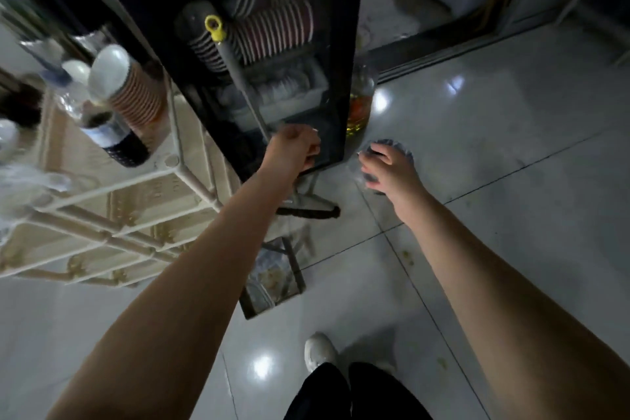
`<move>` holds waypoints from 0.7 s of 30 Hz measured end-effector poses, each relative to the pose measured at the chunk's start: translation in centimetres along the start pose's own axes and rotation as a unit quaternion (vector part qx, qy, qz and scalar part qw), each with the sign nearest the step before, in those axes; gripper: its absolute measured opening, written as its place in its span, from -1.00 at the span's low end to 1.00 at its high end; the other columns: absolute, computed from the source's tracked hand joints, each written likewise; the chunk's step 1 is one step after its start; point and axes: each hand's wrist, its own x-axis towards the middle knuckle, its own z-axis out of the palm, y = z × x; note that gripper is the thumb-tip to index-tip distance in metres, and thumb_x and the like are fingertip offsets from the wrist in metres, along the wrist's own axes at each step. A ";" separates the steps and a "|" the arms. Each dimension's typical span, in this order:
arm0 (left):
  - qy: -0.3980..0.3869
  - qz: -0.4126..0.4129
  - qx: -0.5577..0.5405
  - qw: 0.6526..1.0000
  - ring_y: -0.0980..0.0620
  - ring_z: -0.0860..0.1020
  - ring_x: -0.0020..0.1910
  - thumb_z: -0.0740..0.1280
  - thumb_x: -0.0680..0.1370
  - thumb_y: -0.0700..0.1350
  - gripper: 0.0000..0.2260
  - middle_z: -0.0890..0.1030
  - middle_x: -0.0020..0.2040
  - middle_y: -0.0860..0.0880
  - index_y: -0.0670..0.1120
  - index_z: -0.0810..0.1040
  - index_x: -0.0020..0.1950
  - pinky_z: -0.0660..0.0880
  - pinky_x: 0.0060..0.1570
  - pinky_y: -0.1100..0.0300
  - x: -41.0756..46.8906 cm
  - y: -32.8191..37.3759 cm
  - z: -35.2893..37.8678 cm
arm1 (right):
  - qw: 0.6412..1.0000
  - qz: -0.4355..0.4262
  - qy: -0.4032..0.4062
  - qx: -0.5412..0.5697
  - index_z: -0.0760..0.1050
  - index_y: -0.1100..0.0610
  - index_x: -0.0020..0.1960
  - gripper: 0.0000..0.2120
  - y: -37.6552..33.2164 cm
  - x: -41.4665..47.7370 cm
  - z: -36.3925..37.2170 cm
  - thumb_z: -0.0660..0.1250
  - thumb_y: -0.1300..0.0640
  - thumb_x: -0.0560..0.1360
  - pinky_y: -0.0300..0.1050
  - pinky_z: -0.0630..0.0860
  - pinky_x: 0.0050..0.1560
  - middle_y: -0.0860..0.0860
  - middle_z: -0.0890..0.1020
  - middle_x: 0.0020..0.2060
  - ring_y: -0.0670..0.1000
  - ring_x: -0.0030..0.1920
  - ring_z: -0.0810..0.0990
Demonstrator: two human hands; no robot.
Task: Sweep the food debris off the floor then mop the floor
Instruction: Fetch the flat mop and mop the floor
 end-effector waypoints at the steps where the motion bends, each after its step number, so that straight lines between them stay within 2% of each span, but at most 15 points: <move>1: -0.016 0.019 0.008 1.000 0.08 0.54 -0.18 0.24 0.55 -0.20 -0.83 0.56 -0.20 -0.02 0.01 0.48 -0.21 0.49 -0.12 0.21 -0.9 1.8 1.6 | 1.000 -0.013 0.026 0.010 0.32 0.18 0.39 -0.52 -1.4 -0.8 -2.3 0.32 0.08 0.52 -0.11 0.50 0.01 0.06 0.51 0.19 0.04 0.16 0.52; 3: -0.054 0.051 0.015 0.997 0.06 0.55 -0.12 0.25 0.55 -0.19 -0.85 0.57 -0.15 -0.02 0.02 0.49 -0.17 0.51 -0.08 0.20 -3.0 4.9 5.0 | 0.996 -0.045 0.068 0.034 0.33 0.17 0.38 -0.53 -3.9 -2.8 -7.1 0.33 0.09 0.52 -0.11 0.50 -0.02 0.07 0.51 0.15 0.04 0.12 0.54; 5: -0.093 0.086 0.019 0.992 0.06 0.54 -0.13 0.24 0.55 -0.20 -0.85 0.57 -0.14 -0.02 0.01 0.48 -0.17 0.50 -0.15 0.23 -5.0 7.1 8.5 | 0.991 -0.065 0.103 0.059 0.33 0.15 0.37 -0.54 -5.8 -5.2 -11.8 0.34 0.11 0.51 -0.09 0.49 -0.01 0.04 0.50 0.10 0.03 0.08 0.54; 8: -0.138 0.119 0.011 0.983 0.08 0.53 -0.18 0.26 0.55 -0.21 -0.87 0.56 -0.19 0.00 -0.02 0.49 -0.15 0.49 -0.09 0.17 -8.7 9.1 14.2 | 0.977 -0.090 0.168 0.095 0.35 0.10 0.35 -0.55 -7.5 -9.8 -18.7 0.36 0.11 0.50 -0.07 0.50 0.01 -0.06 0.54 0.00 0.00 0.06 0.56; 10: -0.165 0.125 0.008 0.978 0.05 0.55 -0.12 0.28 0.54 -0.20 -0.95 0.58 -0.12 -0.03 -0.07 0.49 -0.04 0.50 -0.08 0.18 -11.2 9.7 17.6 | 0.968 -0.100 0.207 0.105 0.35 0.06 0.34 -0.55 -7.8 -13.3 -22.8 0.37 0.12 0.48 -0.08 0.52 0.01 -0.10 0.56 -0.05 0.00 0.08 0.56; 13: -0.210 0.144 0.004 0.967 0.01 0.57 0.03 0.27 0.54 -0.19 -0.87 0.59 0.06 -0.09 -0.08 0.47 0.08 0.53 -0.02 0.16 -16.3 9.7 23.2 | 0.957 -0.108 0.248 0.106 0.27 0.07 0.41 -0.44 -7.4 -20.2 -28.9 0.38 0.10 0.47 -0.09 0.52 0.03 -0.04 0.56 0.06 0.00 0.15 0.54; 16: -0.267 0.145 -0.006 0.953 -0.01 0.56 0.04 0.27 0.55 -0.21 -0.87 0.57 0.08 -0.12 -0.10 0.46 0.09 0.53 0.02 0.12 -22.0 8.7 27.9 | 0.944 -0.102 0.292 0.110 0.24 0.08 0.44 -0.41 -6.5 -26.9 -33.3 0.38 0.15 0.47 -0.21 0.53 -0.09 -0.04 0.56 0.11 -0.07 0.14 0.53; 21: -0.368 0.135 0.017 0.920 -0.02 0.55 0.06 0.28 0.55 -0.22 -0.88 0.55 0.11 -0.14 -0.11 0.45 0.08 0.51 0.00 0.16 -30.6 7.0 34.1 | 0.911 -0.106 0.375 0.139 0.25 0.05 0.44 -0.40 -3.8 -37.5 -38.7 0.39 0.15 0.46 -0.03 0.50 0.17 0.02 0.51 0.23 -0.05 0.16 0.53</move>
